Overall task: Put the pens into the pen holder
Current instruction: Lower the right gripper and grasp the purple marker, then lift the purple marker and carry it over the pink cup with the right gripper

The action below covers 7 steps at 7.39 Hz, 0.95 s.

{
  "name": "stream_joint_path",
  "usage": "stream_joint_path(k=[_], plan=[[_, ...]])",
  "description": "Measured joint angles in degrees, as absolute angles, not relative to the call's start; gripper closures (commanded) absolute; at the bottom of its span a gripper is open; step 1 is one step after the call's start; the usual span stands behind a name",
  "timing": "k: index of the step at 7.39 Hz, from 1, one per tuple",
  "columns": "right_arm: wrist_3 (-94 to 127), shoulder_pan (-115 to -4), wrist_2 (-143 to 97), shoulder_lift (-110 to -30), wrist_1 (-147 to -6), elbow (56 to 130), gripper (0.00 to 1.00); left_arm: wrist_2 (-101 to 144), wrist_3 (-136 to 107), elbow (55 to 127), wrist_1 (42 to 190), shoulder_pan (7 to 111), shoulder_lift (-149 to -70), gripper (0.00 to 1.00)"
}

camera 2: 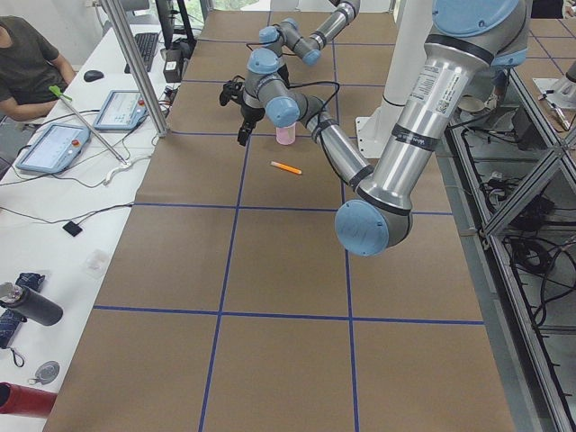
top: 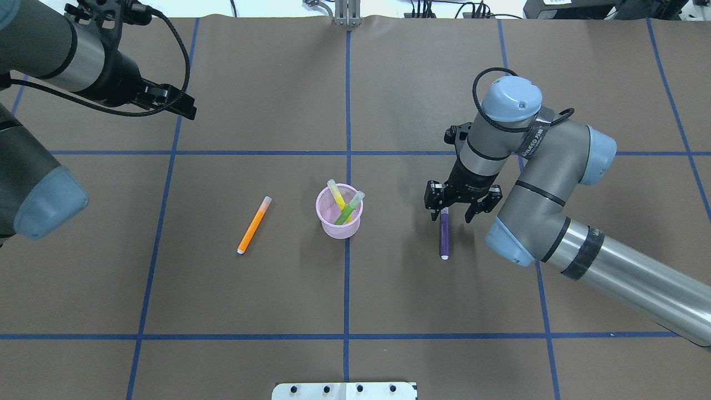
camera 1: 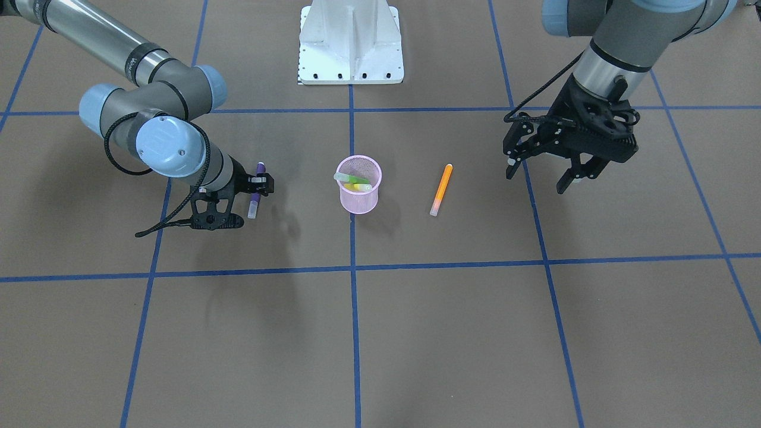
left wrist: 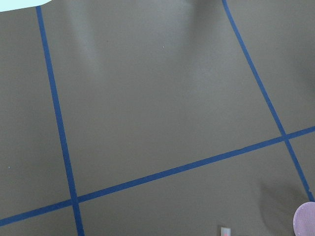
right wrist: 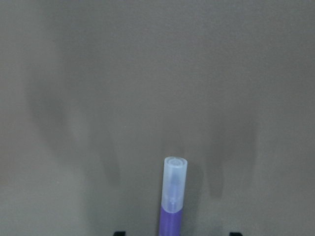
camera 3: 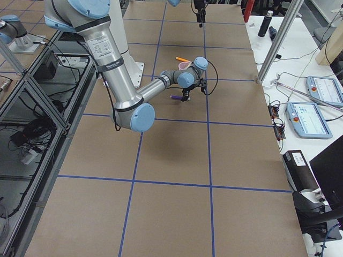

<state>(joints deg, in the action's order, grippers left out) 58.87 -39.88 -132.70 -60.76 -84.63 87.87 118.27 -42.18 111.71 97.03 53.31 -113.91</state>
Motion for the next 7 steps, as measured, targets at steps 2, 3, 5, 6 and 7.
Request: stream_joint_path(k=[2, 3, 5, 6, 7], plan=[[59.24, -39.16, -132.70, -60.51, -84.51, 87.21, 0.35, 118.30, -42.22, 111.81, 97.03, 53.27, -113.94, 0.12], [59.27, -38.82, -132.68, -60.41, -84.48, 86.98, 0.46, 118.30, -42.21, 111.81, 97.03, 53.27, -113.93, 0.12], [59.31, -38.39, -132.65, -60.42, -84.48, 86.87, 1.00, 118.30, -42.19, 111.80, 97.03, 53.27, -113.91, 0.12], [59.32, -38.29, -132.64, -60.44, -84.52, 86.84, 1.00, 118.30, -42.19, 111.84, 97.03, 53.31, -113.91, 0.12], [59.31, -38.27, -132.65, -60.46, -84.54, 86.81, 1.00, 118.30, -42.19, 111.91, 97.03, 53.34, -113.91, 0.12]])
